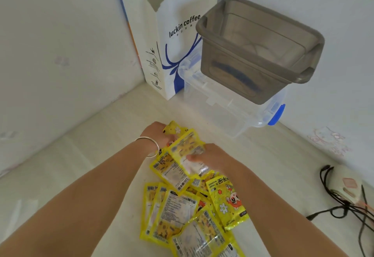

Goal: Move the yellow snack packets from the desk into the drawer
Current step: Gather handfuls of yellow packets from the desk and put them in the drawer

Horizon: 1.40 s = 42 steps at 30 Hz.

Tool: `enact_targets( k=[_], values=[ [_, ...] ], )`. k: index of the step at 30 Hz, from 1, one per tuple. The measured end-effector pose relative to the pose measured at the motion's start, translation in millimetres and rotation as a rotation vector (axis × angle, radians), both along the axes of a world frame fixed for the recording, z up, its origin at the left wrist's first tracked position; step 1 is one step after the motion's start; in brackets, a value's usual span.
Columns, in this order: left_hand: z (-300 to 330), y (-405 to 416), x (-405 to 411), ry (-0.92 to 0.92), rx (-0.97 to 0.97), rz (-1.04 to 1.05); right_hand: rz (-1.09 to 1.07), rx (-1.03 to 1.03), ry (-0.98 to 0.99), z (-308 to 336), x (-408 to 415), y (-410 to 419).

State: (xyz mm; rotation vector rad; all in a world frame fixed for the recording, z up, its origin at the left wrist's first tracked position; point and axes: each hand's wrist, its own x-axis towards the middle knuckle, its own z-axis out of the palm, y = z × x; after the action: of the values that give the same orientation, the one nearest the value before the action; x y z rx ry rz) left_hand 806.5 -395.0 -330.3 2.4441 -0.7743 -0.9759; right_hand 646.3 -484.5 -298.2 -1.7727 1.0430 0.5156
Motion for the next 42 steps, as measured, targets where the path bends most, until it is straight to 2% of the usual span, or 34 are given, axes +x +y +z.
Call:
enact_targets(
  k=[3, 6, 9, 11, 14, 18, 21, 25, 28, 32, 34, 37, 42],
  values=[
    [-9, 2, -2, -0.226, 0.131, -0.216, 0.172, -0.087, 0.003, 0, 6, 23],
    [-13, 7, 2, -0.261, 0.171, -0.266, 0.223, -0.193, -0.045, -9, 11, 40],
    [-15, 8, 3, -0.236, 0.203, -0.280, 0.356, -0.393, 0.025, -28, 18, 48],
    [-12, 5, 1, -0.166, 0.158, -0.235, 0.396, -0.461, 0.051, -35, 23, 54],
    [-7, 1, -1, -0.068, 0.099, -0.154, 0.433, -0.512, 0.080, -41, 30, 62],
    [-4, 3, -2, 0.006, 0.142, -0.158, 0.416, -0.509, 0.139, -39, 33, 66],
    [-2, 9, -5, 0.049, 0.101, -0.048, 0.456, -0.577, 0.183, -34, 32, 68],
    [-6, 19, 0, 0.179, -0.125, 0.327, 0.455, -0.497, 0.179, -35, 36, 70],
    [-8, 30, 2, 0.271, -0.192, 0.480, 0.477, -0.471, 0.127, -32, 36, 69],
    [-3, 44, 4, 0.345, -0.261, 0.626, 0.298, -0.321, 0.009, -25, 28, 58],
    [3, 47, 2, 0.403, -0.331, 0.682, 0.075, -0.242, -0.105, -19, 22, 47],
    [12, 50, -9, 0.519, -0.430, 0.744, -0.240, -0.018, -0.328, -2, 6, 28],
    [29, 52, -37, 0.696, -0.571, 0.717, -0.480, 0.134, -0.584, 19, -32, 20]
  ],
)
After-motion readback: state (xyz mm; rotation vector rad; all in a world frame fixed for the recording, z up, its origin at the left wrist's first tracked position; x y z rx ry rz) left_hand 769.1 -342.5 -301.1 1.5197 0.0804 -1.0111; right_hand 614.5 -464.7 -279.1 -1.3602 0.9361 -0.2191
